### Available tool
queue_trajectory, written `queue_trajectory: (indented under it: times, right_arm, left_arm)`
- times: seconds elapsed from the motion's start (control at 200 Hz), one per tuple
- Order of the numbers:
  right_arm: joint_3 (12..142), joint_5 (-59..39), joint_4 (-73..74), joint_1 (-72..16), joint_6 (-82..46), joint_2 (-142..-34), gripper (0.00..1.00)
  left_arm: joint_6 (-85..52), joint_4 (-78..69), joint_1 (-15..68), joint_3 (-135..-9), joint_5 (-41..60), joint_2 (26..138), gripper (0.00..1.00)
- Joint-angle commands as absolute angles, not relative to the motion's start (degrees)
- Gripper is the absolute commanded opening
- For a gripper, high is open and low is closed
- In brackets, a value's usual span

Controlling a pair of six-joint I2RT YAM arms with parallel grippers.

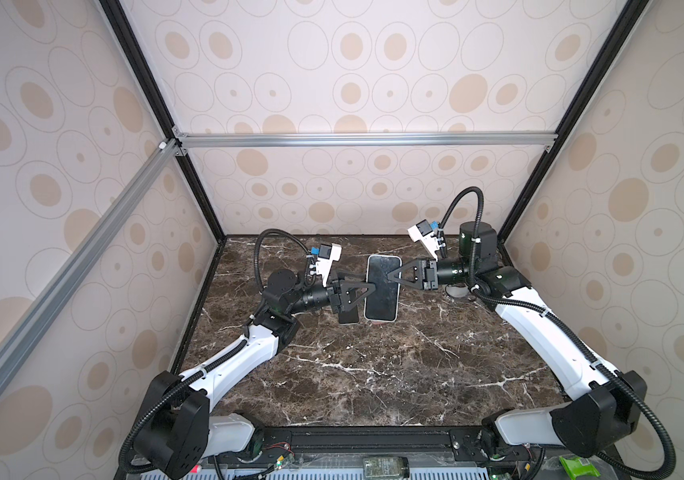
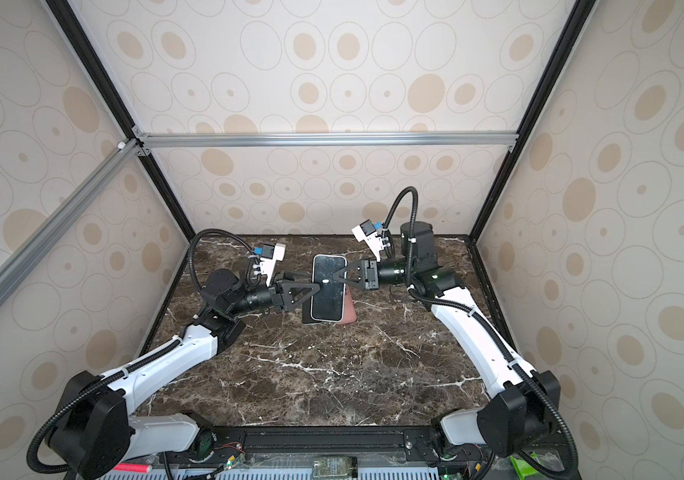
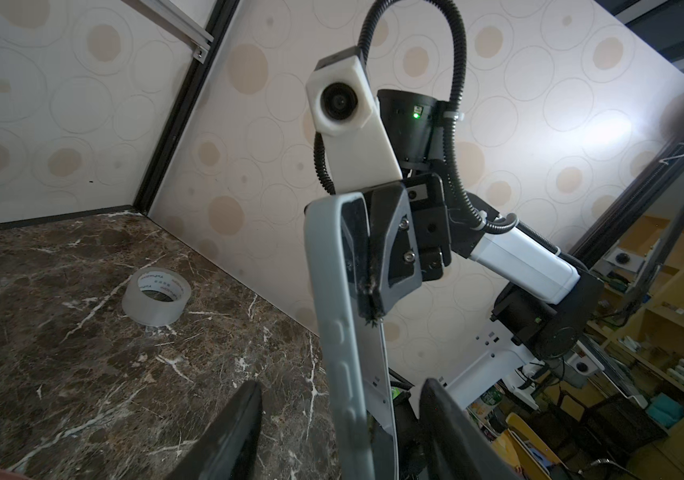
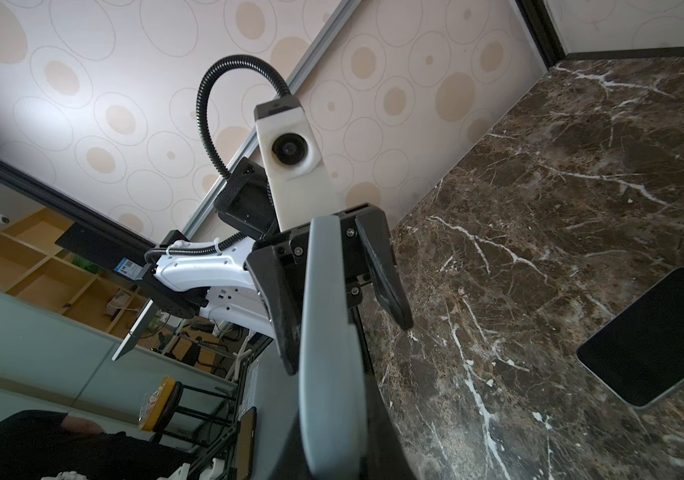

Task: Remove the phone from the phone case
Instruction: 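Grasp the phone's far edge with the right gripper beside the left gripper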

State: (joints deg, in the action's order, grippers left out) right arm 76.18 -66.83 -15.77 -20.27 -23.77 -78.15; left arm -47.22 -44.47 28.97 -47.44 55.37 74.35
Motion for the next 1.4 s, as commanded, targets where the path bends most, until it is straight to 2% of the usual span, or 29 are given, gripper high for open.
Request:
queue_trajectory:
  times: [0.0,0.235,0.39,0.7,0.955,1.055,1.16,1.19,1.395]
  right_arm:
    - [78.8,-69.6,-18.8,-20.4,-19.4,-77.7,0.0]
    - [79.0,-69.0,-20.9,-20.6,-16.9,-77.2,0.0]
    - [78.7,-68.8,-21.8,-20.7,-15.7,-76.8,0.0]
    - [77.7,-68.7,-19.3,-20.7,-16.7,-76.0,0.0]
    - [76.9,-68.2,-18.5,-20.9,-16.8,-75.3,0.0]
    - [76.3,-67.8,-16.7,-20.8,-18.2,-74.6,0.09]
    - [74.8,-66.5,-12.1,-20.9,-21.2,-73.5,0.41]
    - [74.2,-65.3,-10.7,-20.9,-22.1,-73.0,0.46]
    - [71.8,-47.6,-2.3,-20.0,-28.3,-68.5,0.54]
  left_arm:
    - [-45.3,-42.9,29.9,-51.0,59.1,74.8,0.55]
    - [-45.1,-43.2,30.4,-50.7,59.9,75.5,0.34]
    - [-44.6,-42.7,31.1,-50.7,60.8,75.9,0.25]
    - [-44.2,-42.3,32.0,-50.3,61.3,76.2,0.21]
    - [-47.5,-47.1,32.3,-49.4,60.9,76.5,0.04]
    - [-48.7,-48.8,32.3,-49.3,60.4,76.4,0.0]
    - [-49.8,-50.6,32.3,-49.2,58.4,76.0,0.0]
    - [-50.5,-51.7,32.3,-49.1,57.7,75.7,0.0]
    - [-50.0,-54.5,32.3,-48.8,51.1,73.6,0.0]
